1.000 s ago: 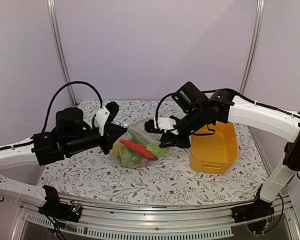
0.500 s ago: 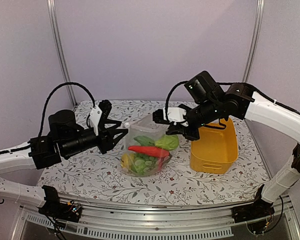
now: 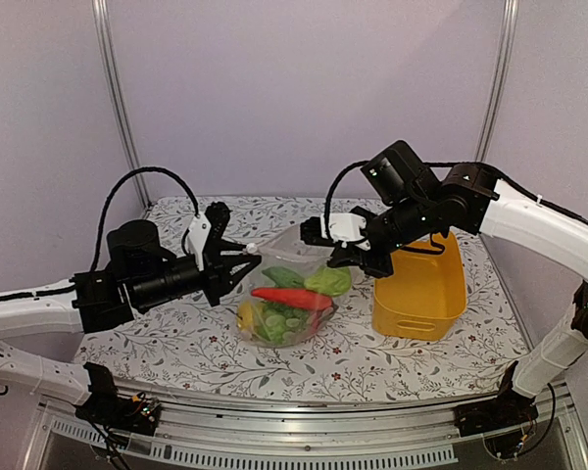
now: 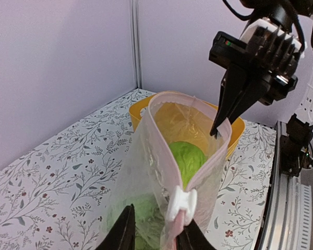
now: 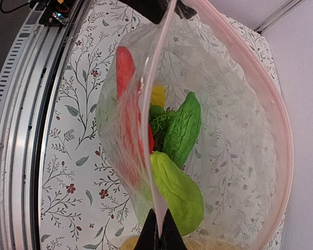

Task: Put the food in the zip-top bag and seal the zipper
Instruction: Pass from the right arm to the left

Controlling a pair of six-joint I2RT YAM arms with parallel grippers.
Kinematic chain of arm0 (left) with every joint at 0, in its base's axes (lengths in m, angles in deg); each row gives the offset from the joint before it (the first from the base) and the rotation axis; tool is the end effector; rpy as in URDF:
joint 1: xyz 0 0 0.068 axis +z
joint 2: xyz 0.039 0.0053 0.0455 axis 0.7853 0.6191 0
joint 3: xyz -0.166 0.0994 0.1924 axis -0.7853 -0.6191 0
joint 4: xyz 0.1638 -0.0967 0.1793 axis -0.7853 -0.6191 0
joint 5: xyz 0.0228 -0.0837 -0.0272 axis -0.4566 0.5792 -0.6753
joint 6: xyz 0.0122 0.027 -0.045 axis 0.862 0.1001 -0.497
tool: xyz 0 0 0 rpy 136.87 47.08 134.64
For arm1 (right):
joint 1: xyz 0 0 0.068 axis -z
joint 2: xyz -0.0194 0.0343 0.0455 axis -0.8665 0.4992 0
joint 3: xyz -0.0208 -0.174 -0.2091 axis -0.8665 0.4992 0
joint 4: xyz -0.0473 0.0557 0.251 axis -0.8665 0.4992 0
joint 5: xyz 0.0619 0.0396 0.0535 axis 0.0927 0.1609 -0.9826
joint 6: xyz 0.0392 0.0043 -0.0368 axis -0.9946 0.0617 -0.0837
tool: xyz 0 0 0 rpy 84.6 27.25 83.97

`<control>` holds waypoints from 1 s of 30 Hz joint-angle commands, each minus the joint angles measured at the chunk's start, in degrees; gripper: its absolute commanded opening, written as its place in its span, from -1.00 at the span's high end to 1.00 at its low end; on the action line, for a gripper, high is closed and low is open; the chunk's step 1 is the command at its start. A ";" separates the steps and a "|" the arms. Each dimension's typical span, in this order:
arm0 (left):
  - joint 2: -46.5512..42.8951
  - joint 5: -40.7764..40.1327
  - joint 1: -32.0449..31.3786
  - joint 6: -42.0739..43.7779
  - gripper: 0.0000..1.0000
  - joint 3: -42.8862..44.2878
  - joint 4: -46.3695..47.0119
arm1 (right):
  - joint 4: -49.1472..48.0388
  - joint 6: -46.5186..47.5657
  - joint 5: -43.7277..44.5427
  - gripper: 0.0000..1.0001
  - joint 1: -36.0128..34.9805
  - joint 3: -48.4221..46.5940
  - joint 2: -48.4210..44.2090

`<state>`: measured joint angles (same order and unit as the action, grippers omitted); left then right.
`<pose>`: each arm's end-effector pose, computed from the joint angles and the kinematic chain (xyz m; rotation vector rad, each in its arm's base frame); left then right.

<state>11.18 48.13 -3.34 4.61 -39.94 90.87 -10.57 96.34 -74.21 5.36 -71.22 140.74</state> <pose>0.1367 -0.1965 0.2970 0.7962 1.5737 -0.7404 0.1845 0.2723 0.3608 -1.8811 1.5187 0.3234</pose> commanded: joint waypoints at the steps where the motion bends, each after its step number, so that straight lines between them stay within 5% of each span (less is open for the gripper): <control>1: 1.58 1.06 0.65 0.88 0.62 -0.65 2.54 | 0.12 -0.97 0.44 1.00 0.08 0.12 -0.07; 3: 1.51 1.35 0.70 1.20 0.87 -0.53 2.30 | 0.17 -1.12 0.55 1.00 0.09 0.17 -0.03; 6: 0.80 0.33 0.77 1.35 0.99 -0.30 1.53 | -0.21 -1.54 0.87 0.96 0.06 -0.23 0.04; 11: -1.01 0.41 0.76 1.74 1.00 0.46 -0.58 | -1.77 -2.56 1.85 -0.09 0.12 -4.70 0.07; 17: -1.35 0.89 0.71 2.78 1.00 2.58 -5.49 | -3.10 -4.77 -4.82 -0.52 0.87 -12.52 2.89; 19: -1.35 1.00 0.73 3.16 1.00 2.90 -6.04 | -2.86 -5.87 -7.08 -0.95 0.91 -14.81 4.94; 25: -0.92 1.64 0.66 2.66 1.00 3.49 -5.70 | -2.94 -7.95 -19.08 -0.96 0.68 -19.43 9.63; 28: -0.59 2.11 0.68 2.43 1.00 3.85 -5.64 | -2.13 -9.41 -19.73 -0.48 0.37 -23.38 12.53; 30: -0.35 2.20 0.66 2.50 1.00 4.18 -5.96 | -2.20 -9.21 -19.99 -0.34 -0.11 -24.36 14.49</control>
<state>10.62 49.57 -3.19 6.88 -37.99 84.93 -13.59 88.49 -90.08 5.93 -92.55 152.57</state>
